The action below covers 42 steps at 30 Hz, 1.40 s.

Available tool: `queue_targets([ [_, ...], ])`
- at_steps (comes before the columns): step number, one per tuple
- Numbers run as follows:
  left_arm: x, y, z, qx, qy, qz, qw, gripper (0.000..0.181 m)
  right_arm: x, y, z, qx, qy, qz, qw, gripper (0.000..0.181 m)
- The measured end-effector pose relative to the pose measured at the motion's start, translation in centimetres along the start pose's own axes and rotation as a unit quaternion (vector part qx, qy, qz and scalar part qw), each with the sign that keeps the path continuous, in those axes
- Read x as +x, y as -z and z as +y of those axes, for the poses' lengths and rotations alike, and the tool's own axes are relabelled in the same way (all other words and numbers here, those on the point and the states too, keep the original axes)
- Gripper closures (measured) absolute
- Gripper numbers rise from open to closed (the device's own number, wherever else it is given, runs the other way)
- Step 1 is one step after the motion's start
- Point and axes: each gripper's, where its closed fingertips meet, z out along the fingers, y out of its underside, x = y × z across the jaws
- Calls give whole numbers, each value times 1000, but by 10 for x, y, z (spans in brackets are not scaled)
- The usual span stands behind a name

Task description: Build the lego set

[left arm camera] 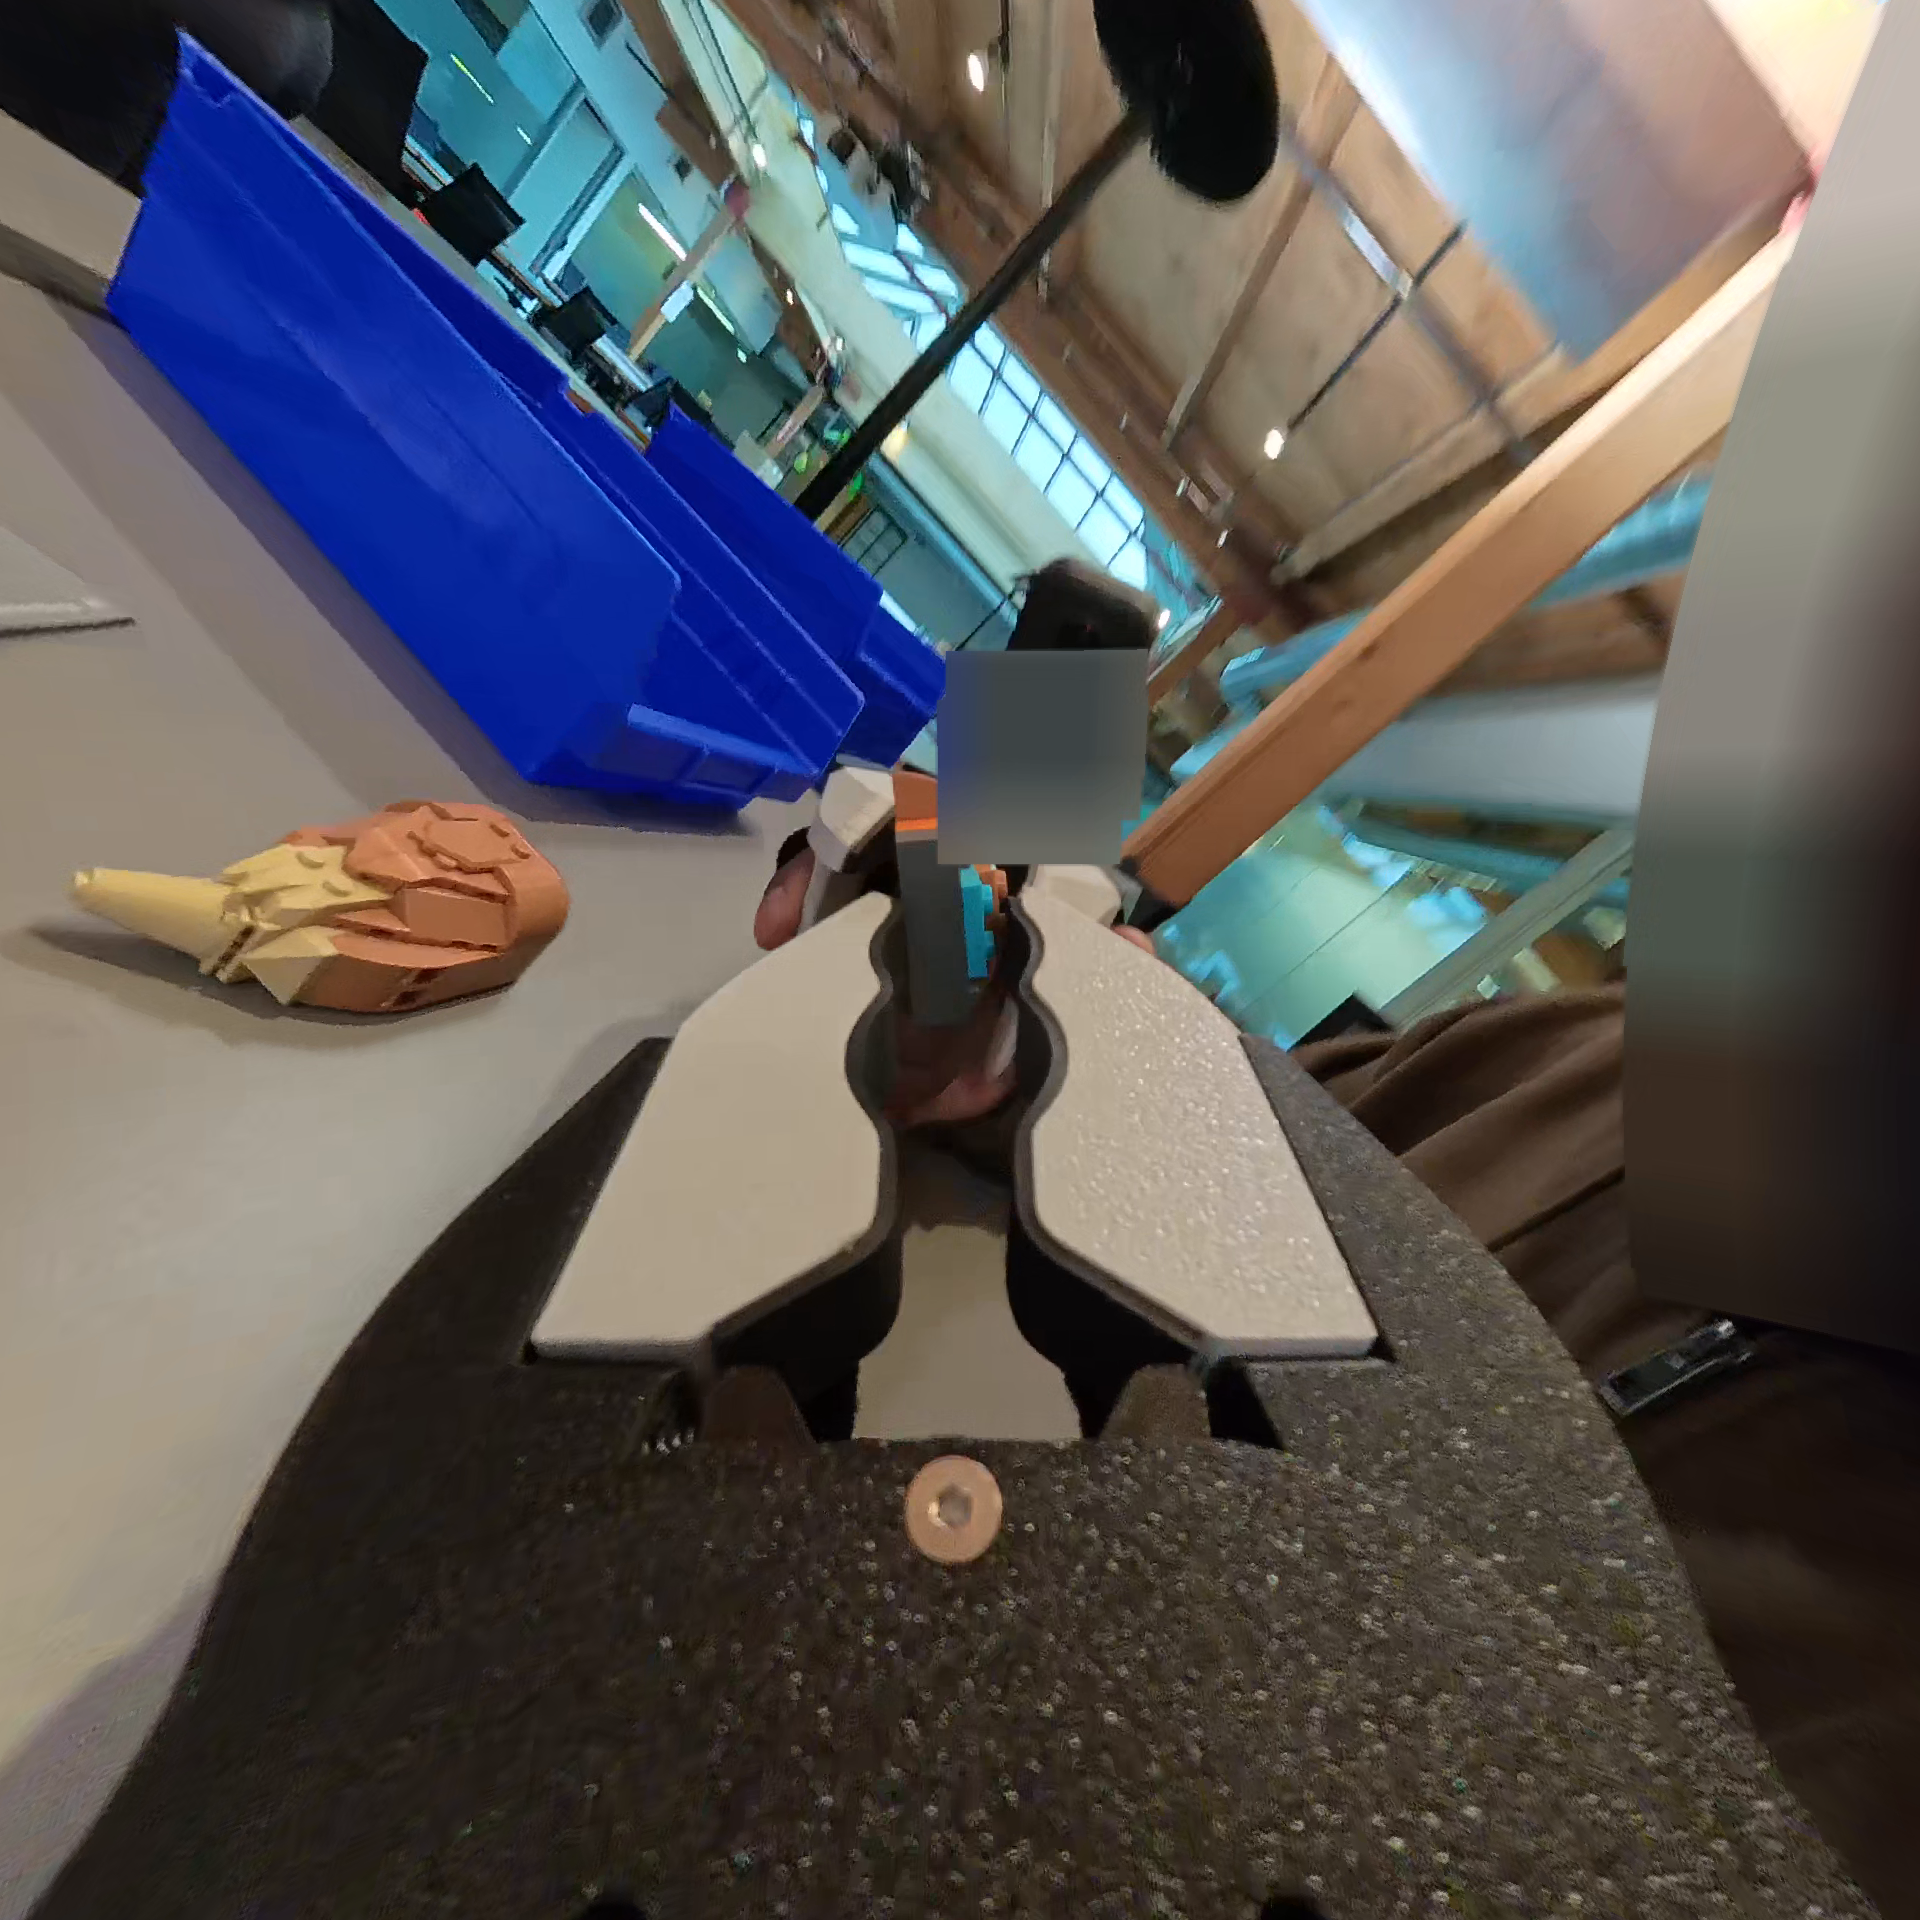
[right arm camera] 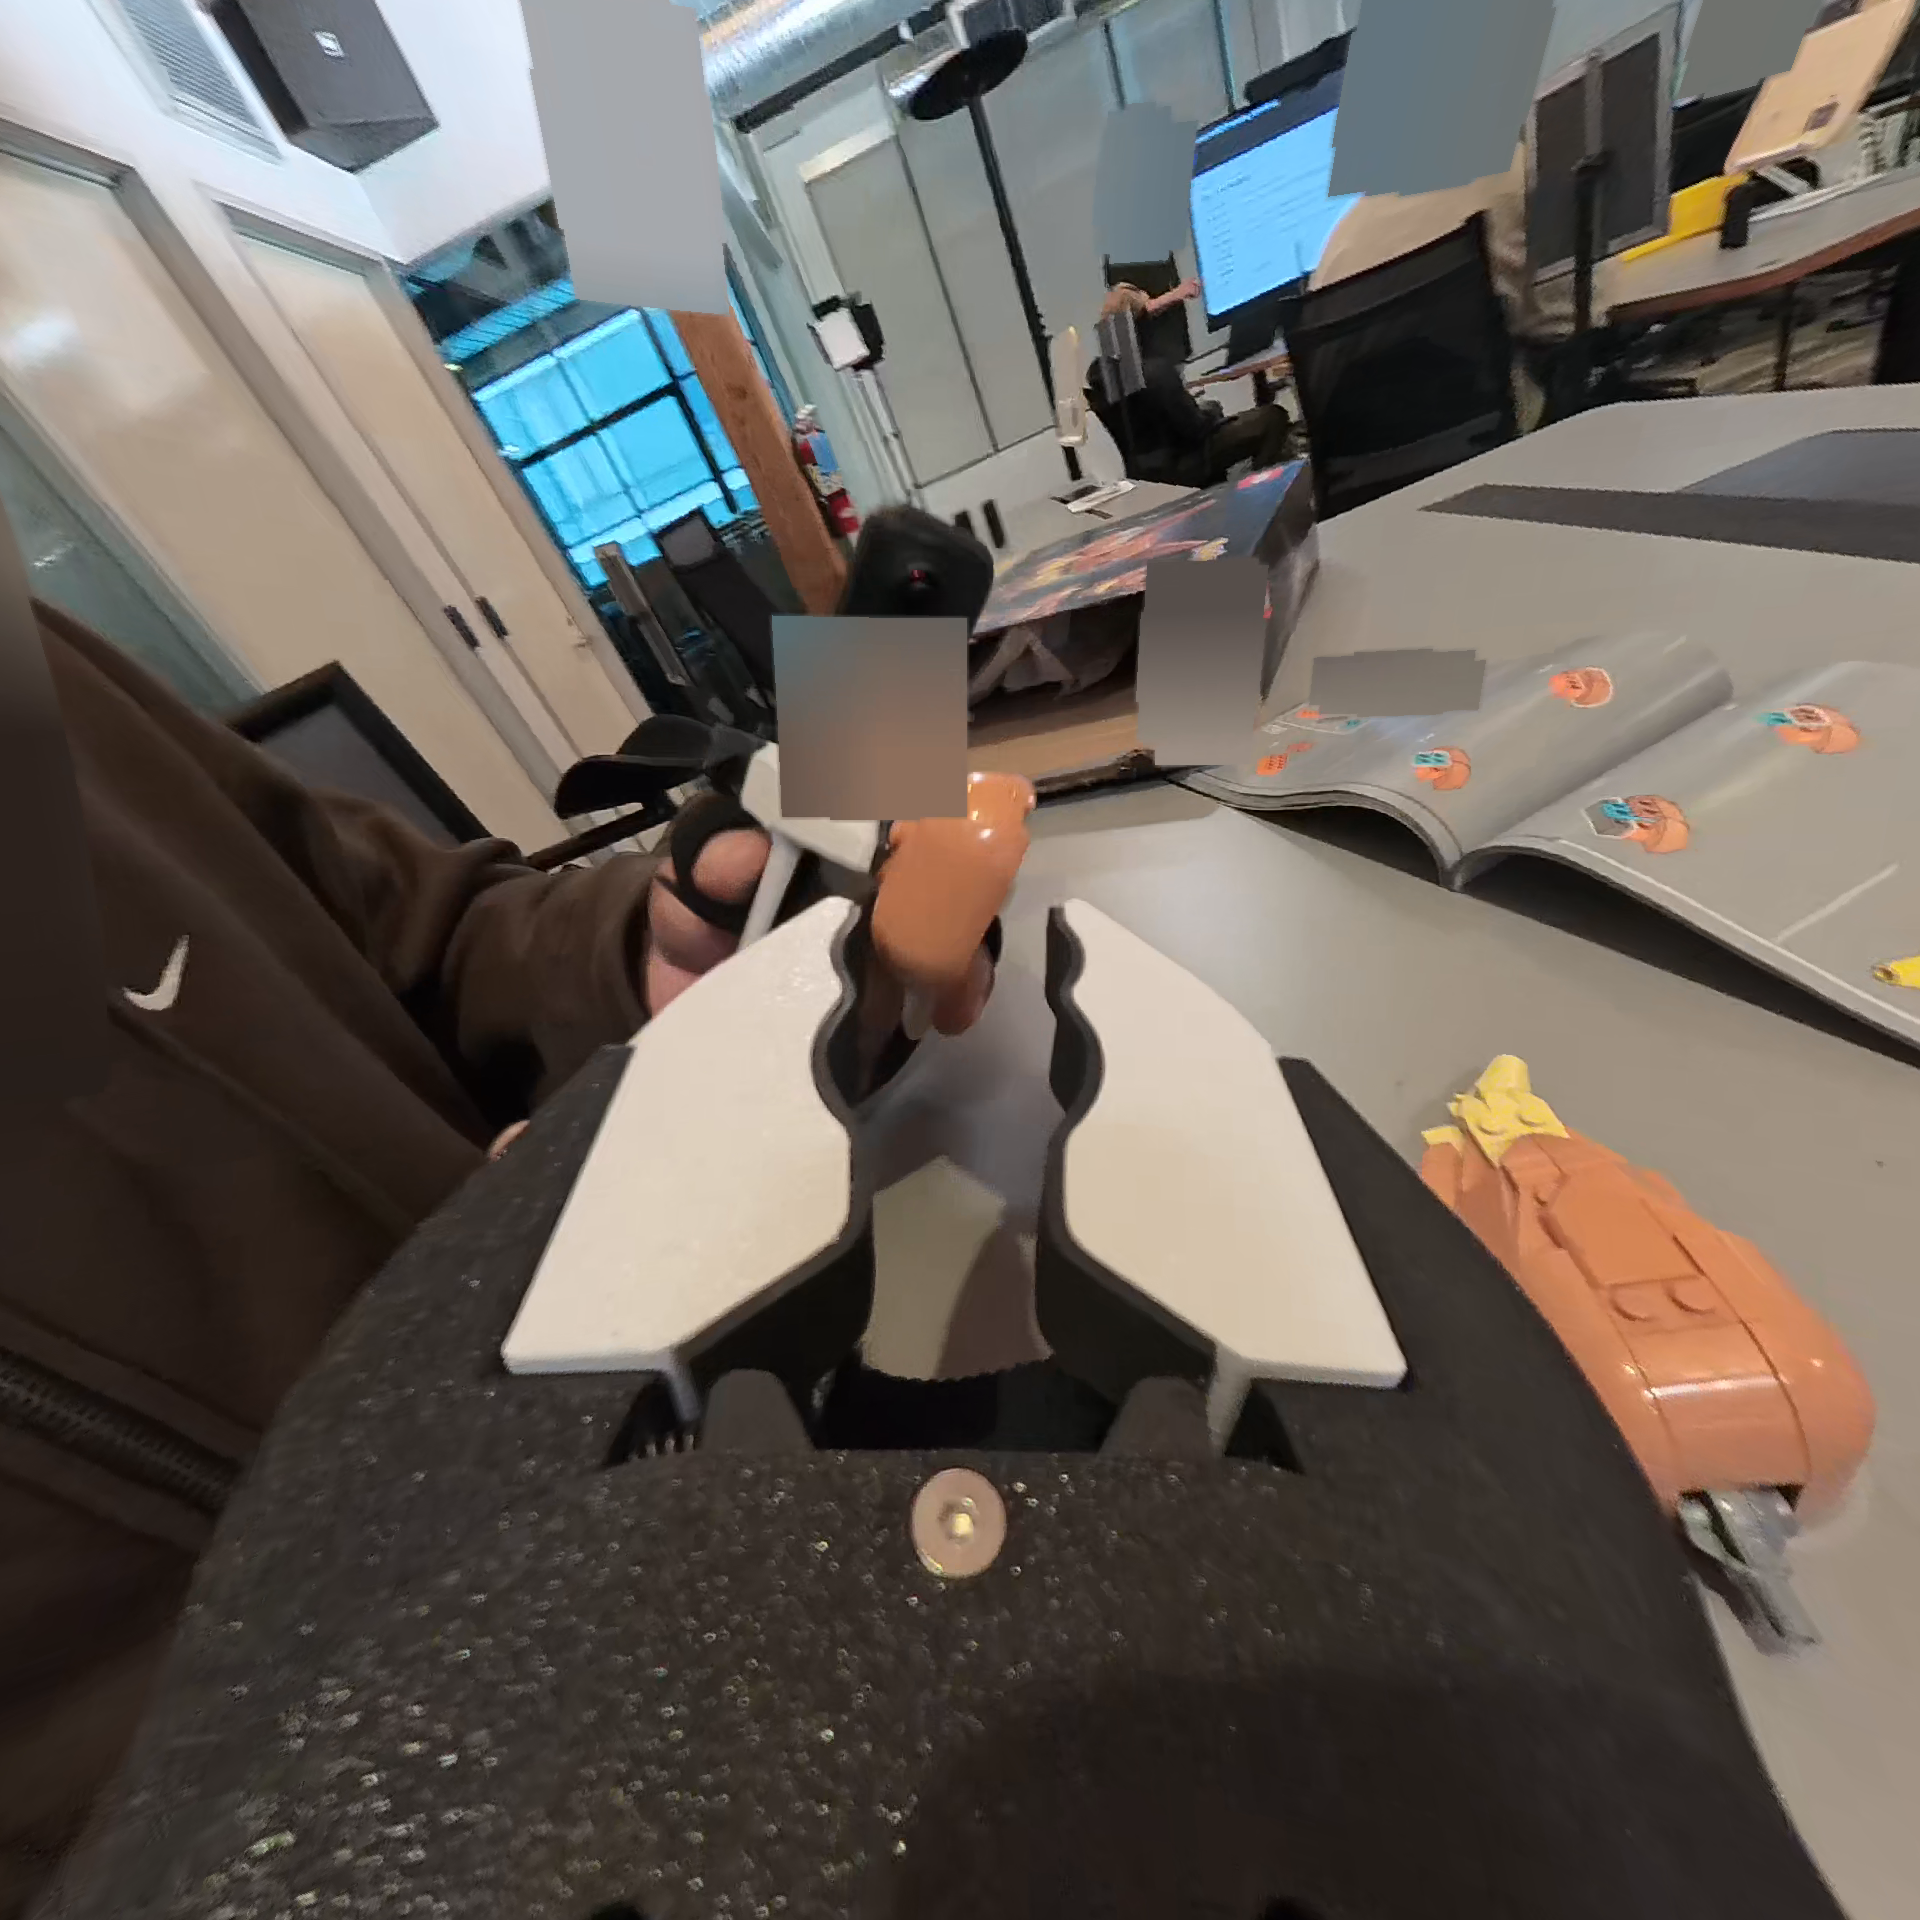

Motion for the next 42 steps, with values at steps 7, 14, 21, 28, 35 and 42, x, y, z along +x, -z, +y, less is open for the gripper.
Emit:
queue_targets([
  [7, -4, -3, 0, 33, 75, 20, 996, 163, -1, -7, 3, -11, -2, 13, 1000, 146],
  [14, -5, -4, 3, 20, 39, 0, 999, 164, 1, -7, 5, -19, 2, 22, 1000, 152],
  [21, -8, 1, -5, 54, 68, 14, 996, 163, 2, -6, 9, -25, -33, 1, 999, 146],
  [28, -5, -1, -2, 46, 55, 14, 997, 163, -2, -6, 9, -10, -88, -36, 995, 163],
  [35, -6, -1, 3, 30, 30, 2, 999, 163, -3, -5, 13, -14, -140, -71, 987, 166],
  [42, -6, -2, 6, 13, 13, -10, 1000, 163, -3, -4, 16, -21, -174, -90, 980, 167],
])
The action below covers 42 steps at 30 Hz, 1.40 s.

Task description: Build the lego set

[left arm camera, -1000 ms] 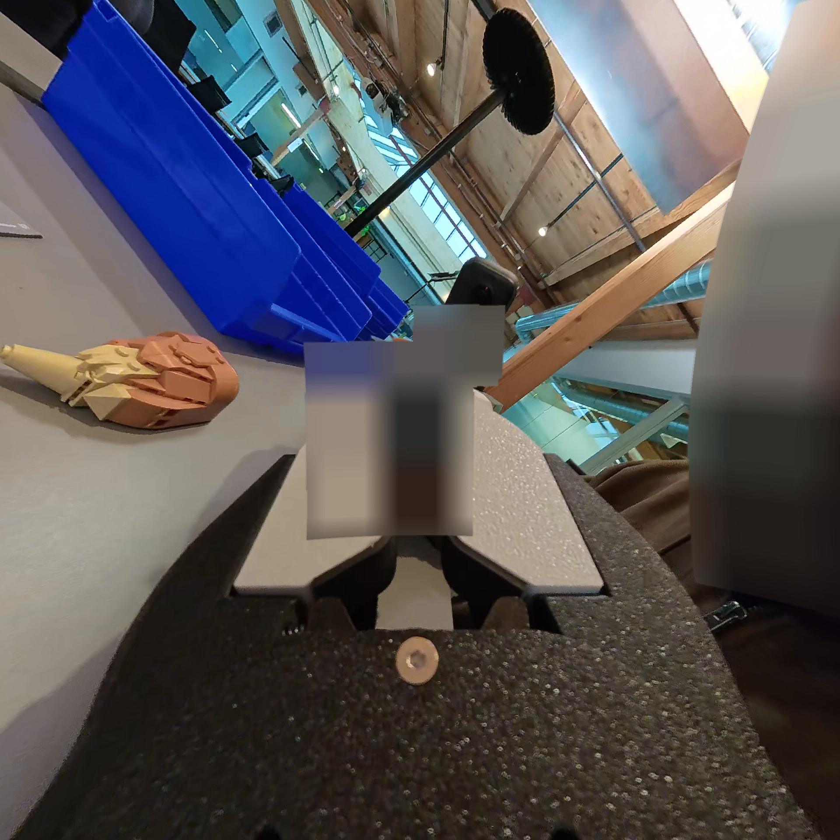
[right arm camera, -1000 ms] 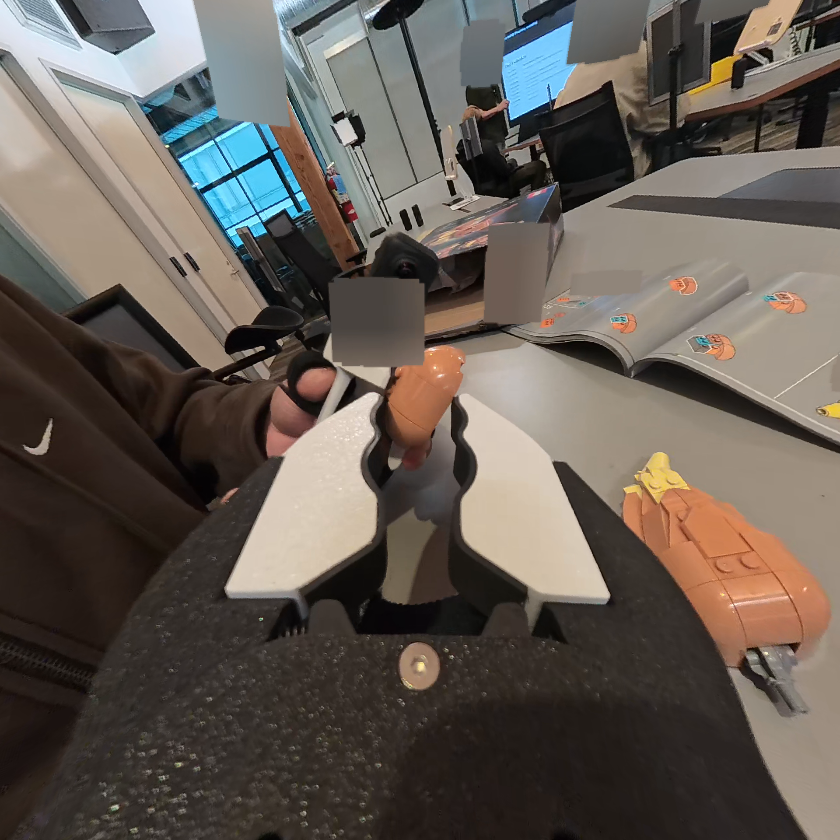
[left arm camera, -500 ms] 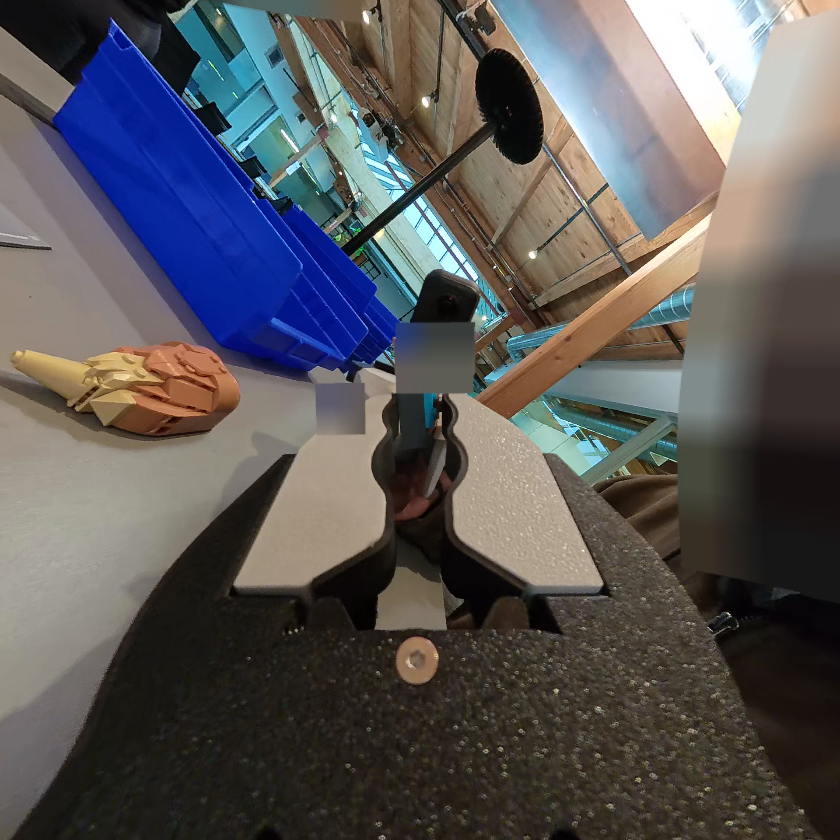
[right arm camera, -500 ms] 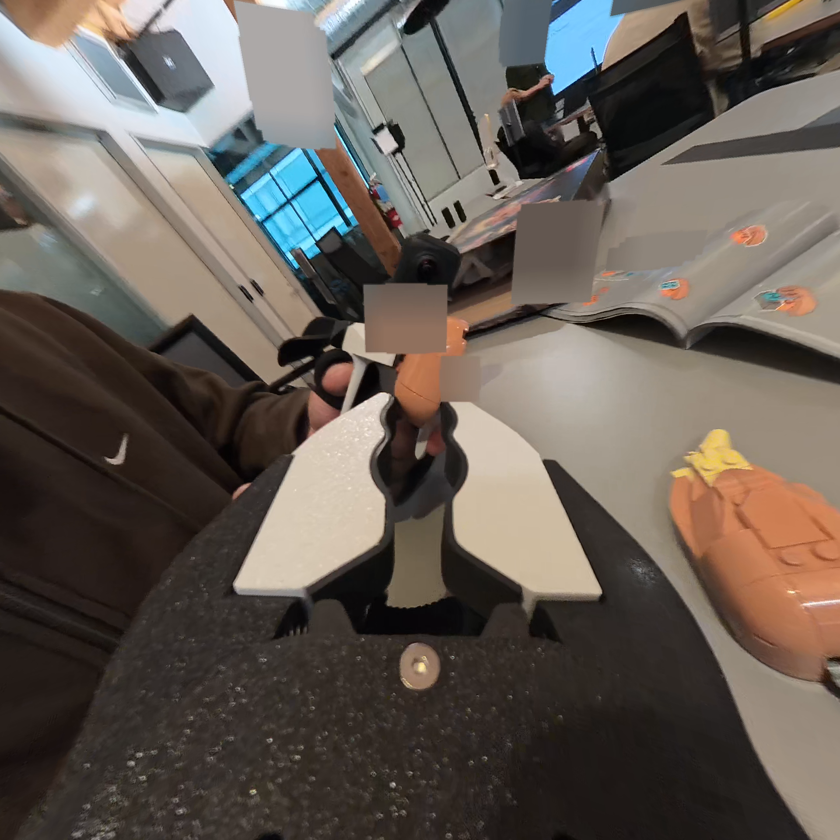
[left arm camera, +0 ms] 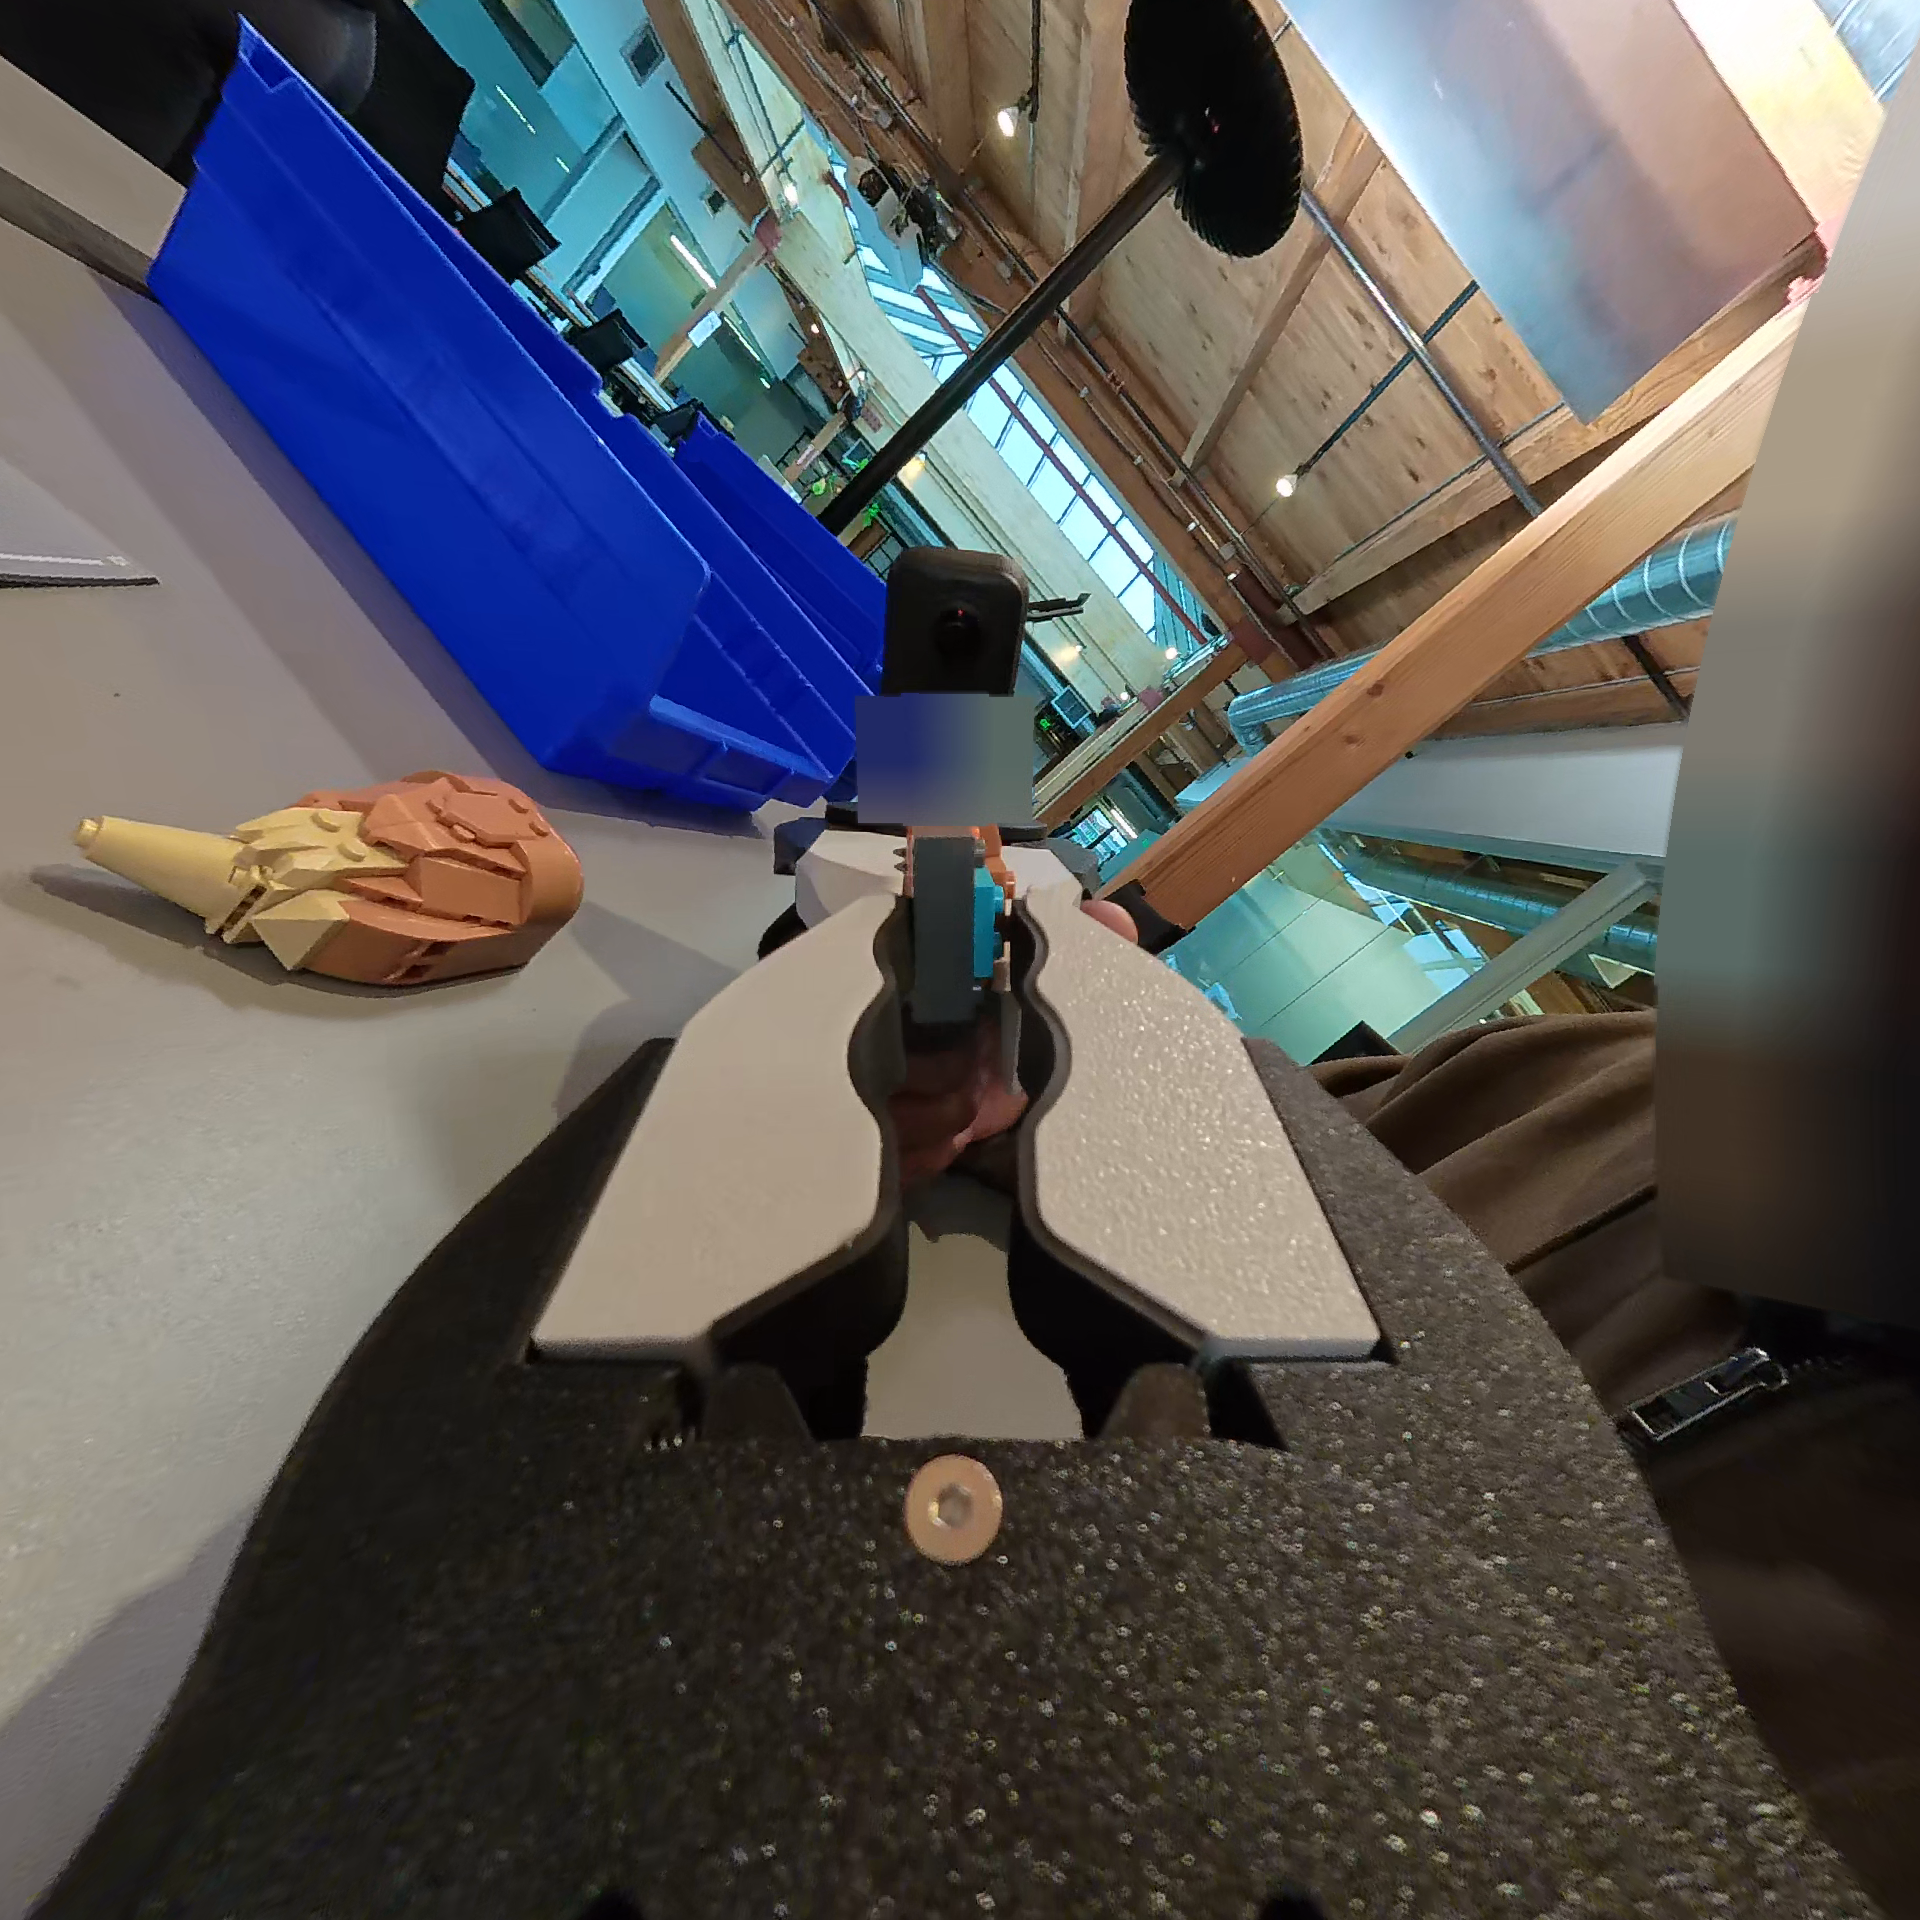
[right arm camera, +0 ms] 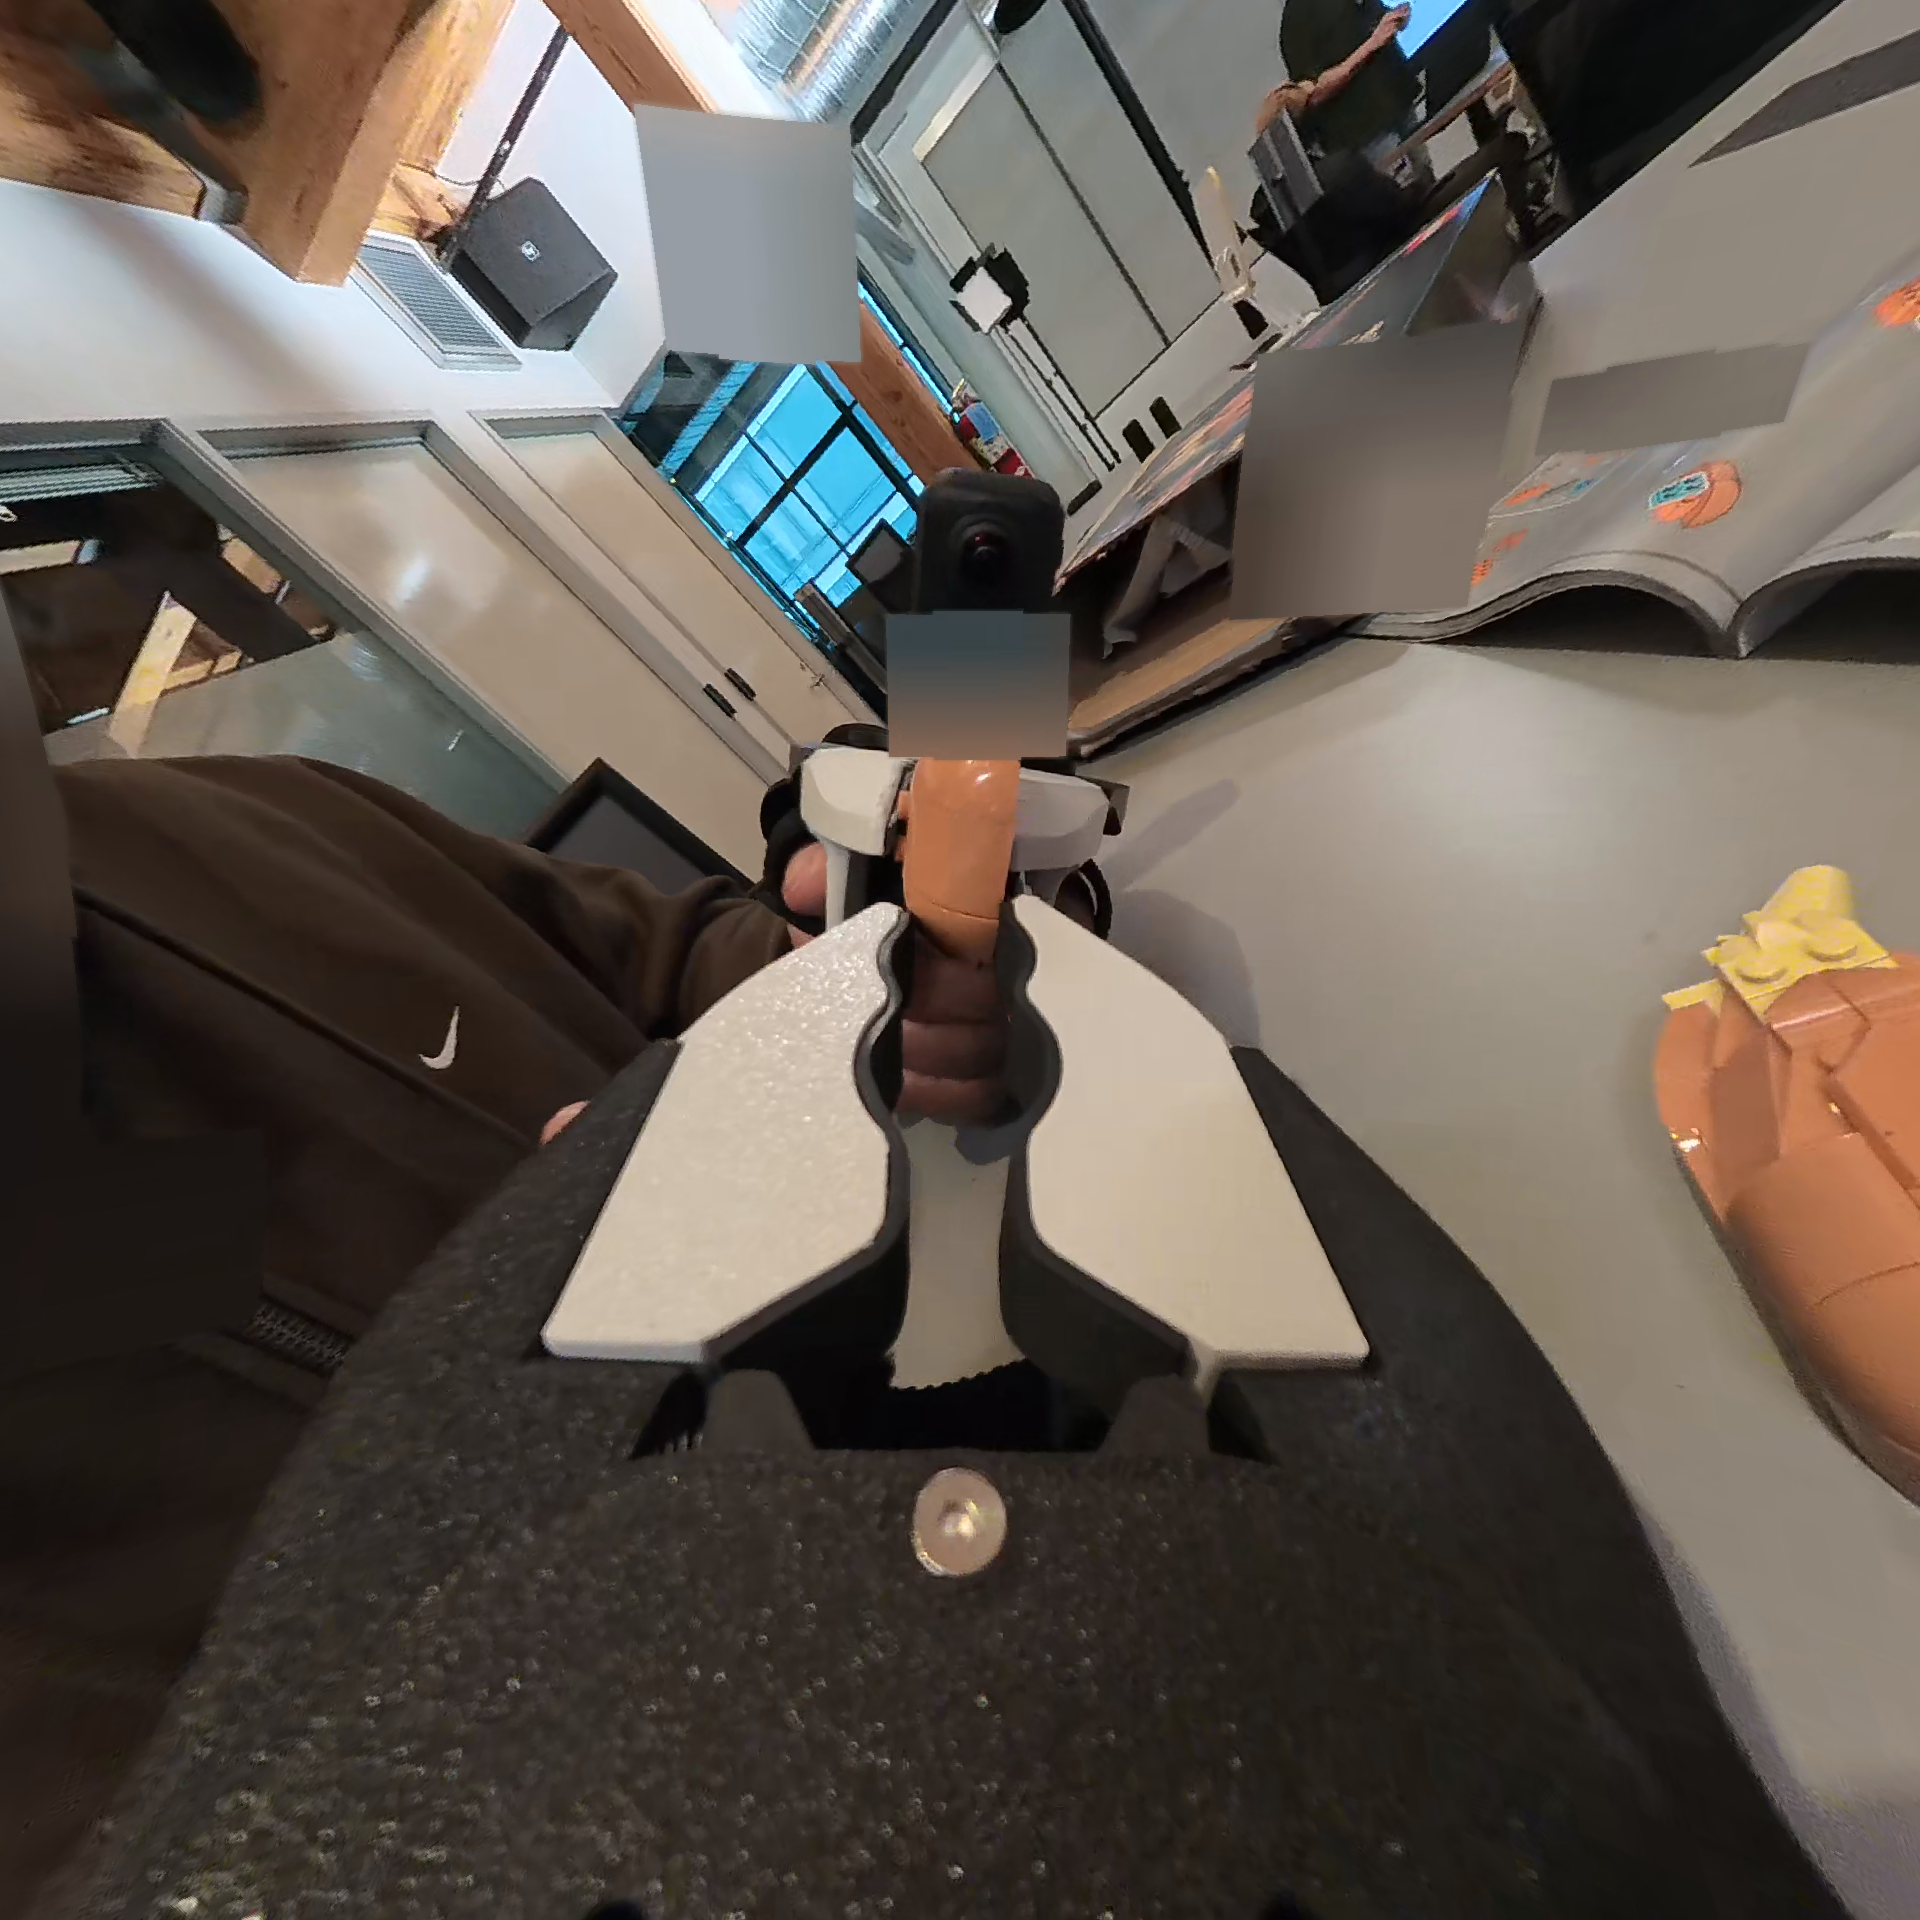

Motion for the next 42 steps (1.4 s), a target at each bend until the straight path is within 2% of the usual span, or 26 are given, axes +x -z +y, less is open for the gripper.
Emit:
queue_targets([
  [9, 0, -2, -5, 5, 8, 9, 1000, 163, -1, 1, -3, 10, -3, -6, 1000, 166],
  [13, 1, 0, -8, 10, 22, 15, 1000, 163, -2, 4, -6, 15, -1, -10, 1000, 146],
  [16, 1, 0, -2, -13, 9, 10, 1000, 164, -2, 6, -13, 32, -5, -11, 999, 145],
  [20, 3, -3, 8, -41, 0, 11, 999, 164, 0, 8, -16, 44, -15, -11, 999, 147],
  [26, 2, -5, 14, -70, -17, 1, 997, 164, -2, 9, -16, 48, -18, -18, 999, 166],
  [37, -6, -4, 15, -72, 20, -14, 997, 164, 6, 9, -14, 43, -13, 9, 999, 166],
  [38, -7, -4, 12, -64, 34, -15, 997, 164, 7, 9, -15, 42, -3, 16, 999, 162],
  [40, -12, -1, 7, -48, 58, -23, 997, 163, 5, 13, -19, 43, 25, 22, 999, 138],
  [42, -17, 3, 6, -45, 82, -29, 995, 163, 6, 17, -20, 28, 84, 48, 995, 128],
])
